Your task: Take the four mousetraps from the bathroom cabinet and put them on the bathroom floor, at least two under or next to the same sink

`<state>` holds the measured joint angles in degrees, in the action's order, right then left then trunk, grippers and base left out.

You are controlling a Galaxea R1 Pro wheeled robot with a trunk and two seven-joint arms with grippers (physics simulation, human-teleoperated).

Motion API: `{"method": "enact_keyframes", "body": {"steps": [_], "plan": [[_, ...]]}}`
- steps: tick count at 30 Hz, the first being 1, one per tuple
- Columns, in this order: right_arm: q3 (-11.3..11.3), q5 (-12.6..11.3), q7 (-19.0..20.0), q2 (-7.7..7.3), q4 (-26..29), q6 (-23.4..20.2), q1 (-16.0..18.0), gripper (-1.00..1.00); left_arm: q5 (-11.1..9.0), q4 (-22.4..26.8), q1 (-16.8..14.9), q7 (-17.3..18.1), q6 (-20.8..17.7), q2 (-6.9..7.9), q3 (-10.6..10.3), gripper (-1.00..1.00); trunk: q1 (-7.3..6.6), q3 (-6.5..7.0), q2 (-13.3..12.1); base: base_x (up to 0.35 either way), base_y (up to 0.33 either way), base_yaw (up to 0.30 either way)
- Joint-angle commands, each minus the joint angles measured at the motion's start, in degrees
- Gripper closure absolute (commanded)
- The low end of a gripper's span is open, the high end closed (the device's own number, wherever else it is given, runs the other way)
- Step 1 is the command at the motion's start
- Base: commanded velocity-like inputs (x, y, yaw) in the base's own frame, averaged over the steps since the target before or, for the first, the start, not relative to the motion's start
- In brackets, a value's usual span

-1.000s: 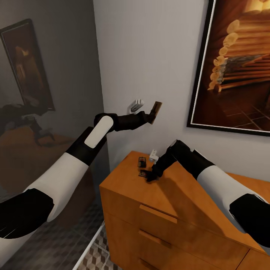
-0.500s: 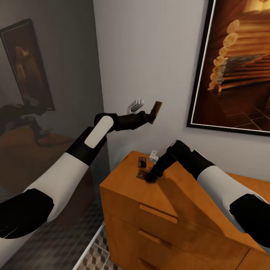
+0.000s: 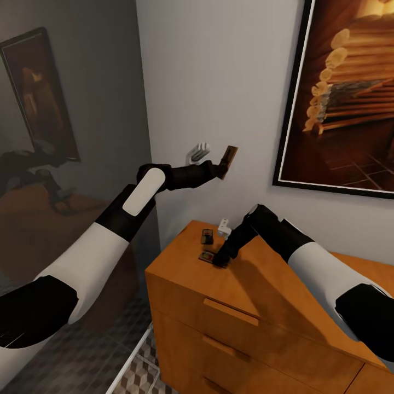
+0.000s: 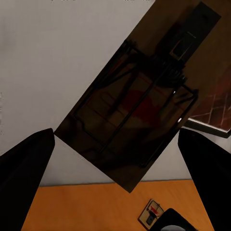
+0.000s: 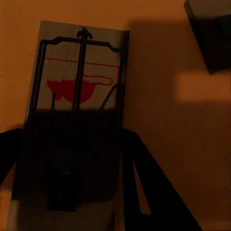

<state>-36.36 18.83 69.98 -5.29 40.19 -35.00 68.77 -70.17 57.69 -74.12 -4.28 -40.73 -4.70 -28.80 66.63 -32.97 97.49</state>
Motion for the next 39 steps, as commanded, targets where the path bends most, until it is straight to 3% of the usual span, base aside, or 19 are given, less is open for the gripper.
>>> {"method": "enact_keyframes", "body": {"steps": [1, 7, 10, 28, 31, 35, 38, 39], "plan": [[-0.27, -0.05, 0.39, -0.06, -2.25, -0.9, 0.04, 1.0, -0.58, -0.01, -0.06, -0.47, -0.13, 0.07, -0.02, 1.0, 0.0, -0.08, 0.03, 0.0, 0.0, 0.0], [-0.12, -0.75, 2.21, -0.45, 11.8, -1.82, 0.13, 1.0, -0.56, -0.01, 0.18, -0.47, -0.13, 0.3, -0.02, 1.0, 0.0, -0.08, 0.03, 0.0, 0.0, 0.0], [-0.06, -0.68, 3.88, -1.17, 14.82, -4.08, 0.13, 1.0, -0.58, 0.05, 0.2, -0.47, -0.13, 0.31, -0.02, 1.0, 0.0, -0.08, 0.03, 0.0, 0.0, 0.0], [1.24, -0.5, 4.14, -1.73, 15.45, -5.63, 0.07, 1.0, -0.58, 0.14, 0.24, -0.47, -0.13, 0.15, -0.02, 1.0, 0.0, -0.08, 0.03, 0.0, 0.0, 0.0], [1.54, -0.64, 4.18, -2.41, 15.39, -5.69, 0.02, 1.0, -0.58, 0.16, 0.23, -0.47, -0.17, 0.14, -0.07, 1.0, 0.0, -0.08, 0.03, -0.029, 0.0, 0.0], [1.94, -0.81, 4.22, -5.26, 15.4, -5.67, -1.41, 1.0, -0.56, 0.92, 0.26, -0.47, -0.29, 0.34, -0.4, 1.0, 0.0, -0.08, 0.03, -0.229, 0.0, 0.0], [4.62, -0.87, 4.21, -6.49, 15.54, -5.67, -2.51, 1.0, -0.53, 1.27, 0.28, -0.47, -0.3, 0.5, -0.93, 1.0, 0.0, -0.08, 0.03, -0.312, 0.0, 0.0], [6.46, -0.88, 4.21, -6.68, 15.57, -5.71, -2.81, 1.0, -0.52, 1.3, 0.29, -0.47, -0.31, 0.53, -1.26, 1.0, 0.0, -0.08, 0.03, -0.324, 0.0, 0.0]]}}
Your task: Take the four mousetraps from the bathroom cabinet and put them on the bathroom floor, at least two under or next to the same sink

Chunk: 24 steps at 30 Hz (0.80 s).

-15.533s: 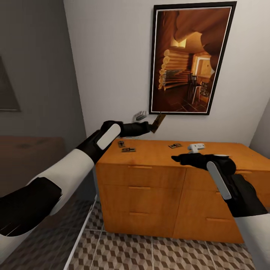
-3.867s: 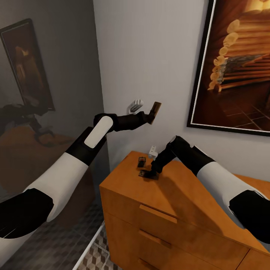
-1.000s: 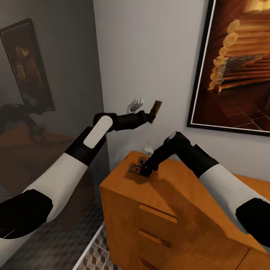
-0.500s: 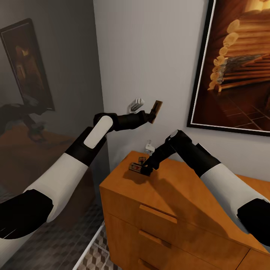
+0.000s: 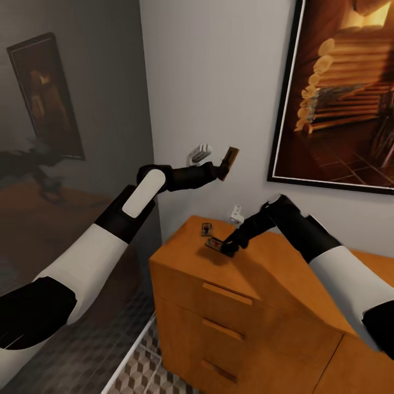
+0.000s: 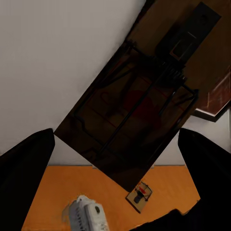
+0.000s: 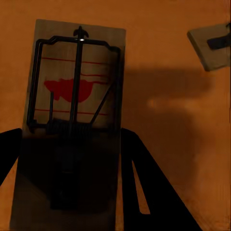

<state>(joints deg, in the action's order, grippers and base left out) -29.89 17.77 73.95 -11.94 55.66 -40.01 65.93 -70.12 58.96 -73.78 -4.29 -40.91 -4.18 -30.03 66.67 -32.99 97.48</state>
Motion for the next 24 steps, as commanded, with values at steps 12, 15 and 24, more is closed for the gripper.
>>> {"method": "enact_keyframes", "body": {"steps": [12, 15, 24], "plan": [[8.7, 0.41, -0.05, -0.55, 0.27, -0.91, -2.66, 1.0, -0.54, -0.2, 0.04, -0.45, -0.11, 0.18, -7.75, 1.0, -0.04, -0.07, 0.04, -0.332, 0.0, 0.0], [10.43, 0.49, -0.1, -0.55, 0.31, -0.94, -2.81, 1.0, -0.54, -0.16, 0.23, -0.45, -0.13, 1.25, -9.42, 1.0, -0.04, -0.07, 0.04, -0.334, 0.0, 0.0], [12.12, 0.53, -5.22, -0.32, -0.14, -0.88, -3.69, 1.0, -0.42, -0.43, 2.56, -0.45, 0.01, 4.37, -11.05, 1.0, -0.04, -0.07, 0.04, -0.323, 0.0, 0.0]]}}
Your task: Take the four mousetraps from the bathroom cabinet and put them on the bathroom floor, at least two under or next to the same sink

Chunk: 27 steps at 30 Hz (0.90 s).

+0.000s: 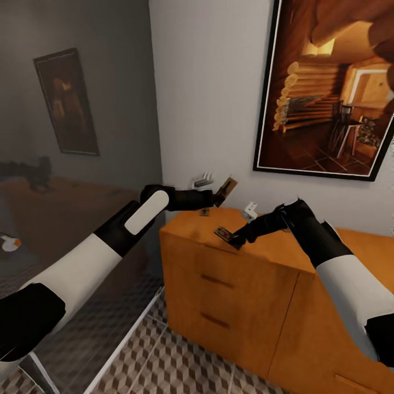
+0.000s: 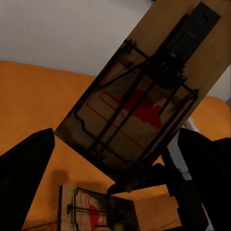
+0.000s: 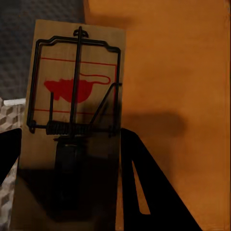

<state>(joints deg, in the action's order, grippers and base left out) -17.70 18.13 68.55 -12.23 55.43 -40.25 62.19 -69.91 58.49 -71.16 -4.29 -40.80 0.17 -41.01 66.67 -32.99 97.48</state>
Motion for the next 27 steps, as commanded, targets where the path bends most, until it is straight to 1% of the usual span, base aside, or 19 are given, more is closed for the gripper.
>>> {"method": "enact_keyframes", "body": {"steps": [1, 2, 4, 6, 9, 10, 12, 17, 21, 23, 25, 27], "plan": [[0.01, 0.12, -2.01, 0.06, 0.07, -0.65, -0.2, 1.0, -0.59, -0.15, 0.11, -0.46, -0.08, 0.14, -0.14, 1.0, -0.03, -0.06, 0.04, -0.159, 0.0, 0.0], [0.03, 0.07, -3.22, 0.1, 0.06, -0.64, -0.29, 1.0, -0.57, -0.25, 0.23, -0.46, -0.08, 0.2, -0.17, 1.0, -0.03, -0.06, 0.04, -0.128, 0.0, 0.0], [0.08, -0.09, -8.05, 0.21, 0.01, -0.68, -0.7, 1.0, -0.53, -0.72, 0.69, -0.46, -0.07, 0.35, -0.49, 1.0, -0.03, -0.06, 0.04, -0.067, 0.0, 0.0], [0.25, -0.21, -11.5, 0.25, 0.0, -0.7, -1.19, 1.0, -0.49, -1.19, 1.28, -0.48, -0.07, 0.44, -1.17, 1.0, -0.03, -0.06, 0.04, -0.027, 0.0, 0.0], [1.01, -0.26, -13.28, 0.27, 0.02, -0.7, -1.6, 1.0, -0.48, -1.44, 1.76, -0.46, -0.07, 1.1, -2.22, 1.0, -0.03, -0.06, 0.04, -0.012, 0.0, 0.0], [1.15, -0.27, -13.45, 0.27, 0.02, -0.7, -1.64, 1.0, -0.48, -1.46, 1.82, -0.45, -0.07, 1.25, -2.45, 1.0, -0.03, -0.06, 0.04, -0.006, 0.0, 0.0], [1.53, -0.28, -13.86, 0.23, -0.02, -0.7, -1.74, 1.0, -0.54, -1.5, 1.97, -0.4, -0.06, 1.62, -3.65, 1.0, -0.03, -0.06, 0.04, -0.003, 0.0, 0.0], [1.8, -0.26, -14.11, 0.09, 0.0, -0.67, -2.26, 1.0, -0.74, -1.37, 2.07, -0.3, -0.06, 1.83, -6.36, 1.0, -0.03, -0.06, 0.04, -0.001, 0.0, 0.0], [1.86, -0.15, -14.22, 0.01, 0.02, -0.55, -2.65, 1.0, -0.82, -1.07, 2.08, -0.29, -0.06, 1.98, -6.84, 1.0, -0.03, -0.06, 0.04, 0.0, 0.0, 0.0], [2.13, -0.12, -14.28, -0.15, 0.17, -0.27, -3.72, 1.0, -0.87, -0.91, 2.08, -0.28, -0.06, 2.08, -7.01, 1.0, -0.03, -0.06, 0.04, 0.0, 0.0, 0.0], [3.28, -0.06, -14.3, -0.15, 0.35, -0.12, -4.31, 1.0, -0.94, -0.51, 2.08, -0.26, -0.13, 2.53, -7.04, 1.0, -0.03, -0.06, 0.04, 0.0, 0.0, 0.0], [5.41, 0.06, -14.31, -0.11, 0.54, -0.02, -4.56, 1.0, -0.99, 0.8, 2.08, -0.22, -0.2, 3.49, -7.06, 1.0, -0.03, -0.06, 0.04, 0.0, 0.0, 0.0]]}}
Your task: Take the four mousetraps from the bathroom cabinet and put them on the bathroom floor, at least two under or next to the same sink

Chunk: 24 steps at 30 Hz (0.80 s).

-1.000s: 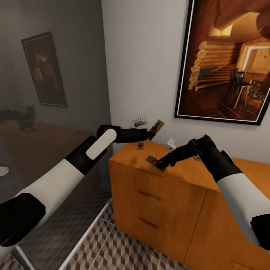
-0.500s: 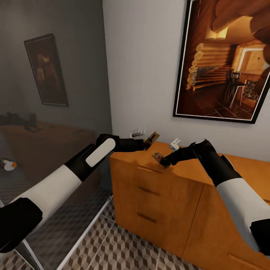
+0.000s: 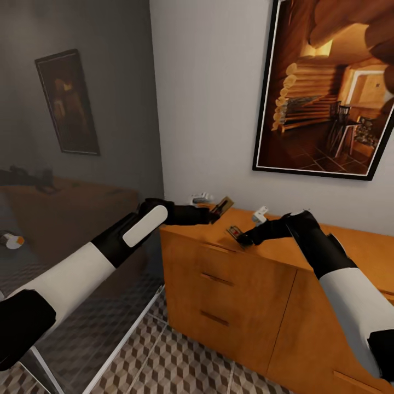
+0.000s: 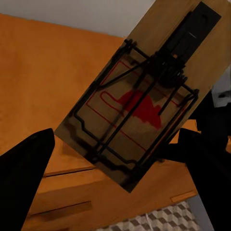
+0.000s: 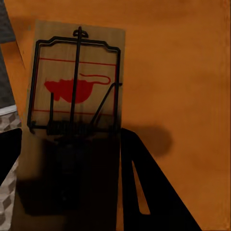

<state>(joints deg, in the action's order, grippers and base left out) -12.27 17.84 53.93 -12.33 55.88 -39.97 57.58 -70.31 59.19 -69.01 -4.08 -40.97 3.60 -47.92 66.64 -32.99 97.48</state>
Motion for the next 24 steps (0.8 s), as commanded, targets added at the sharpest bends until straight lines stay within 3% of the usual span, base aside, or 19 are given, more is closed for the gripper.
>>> {"method": "enact_keyframes", "body": {"steps": [1, 3, 5, 9, 15, 24], "plan": [[0.52, 0.37, 0.32, -0.01, 0.11, -0.28, 0.02, 1.0, -0.59, 0.54, -0.07, -0.43, -0.04, 0.39, -0.15, 1.0, 0.0, -0.07, 0.03, 0.0, 0.0, 0.0], [2.68, 0.36, 0.39, -0.03, 0.16, -0.2, -0.05, 1.0, -0.65, 2.45, -0.07, -0.41, -0.06, 1.69, -0.15, 1.0, 0.0, -0.07, 0.03, 0.0, 0.0, 0.0], [3.29, 0.25, 0.39, -0.69, 0.81, -0.07, -0.7, 1.0, -1.29, 3.06, 0.58, -0.57, 0.0, 2.33, -0.81, 1.0, 0.0, -0.07, 0.03, 0.0, 0.0, 0.0], [4.57, -0.1, 0.34, -0.38, 2.09, 0.07, -1.99, 1.0, -1.66, 4.35, 1.88, -0.47, -0.04, 3.22, -1.93, 1.0, 0.0, -0.07, 0.03, 0.0, 0.0, 0.0], [4.98, -0.08, 0.5, -0.17, 2.07, 0.23, -1.4, 1.0, -0.85, 5.7, 3.81, -0.33, -0.15, 5.14, -0.01, 1.0, 0.0, -0.07, 0.03, 0.0, 0.0, 0.0], [7.86, -0.01, 1.04, -0.24, 4.94, -0.45, -4.3, 1.0, -0.79, 8.58, 6.71, -0.31, -0.16, 8.05, -0.05, 1.0, 0.0, -0.07, 0.03, 0.0, 0.0, 0.0]]}}
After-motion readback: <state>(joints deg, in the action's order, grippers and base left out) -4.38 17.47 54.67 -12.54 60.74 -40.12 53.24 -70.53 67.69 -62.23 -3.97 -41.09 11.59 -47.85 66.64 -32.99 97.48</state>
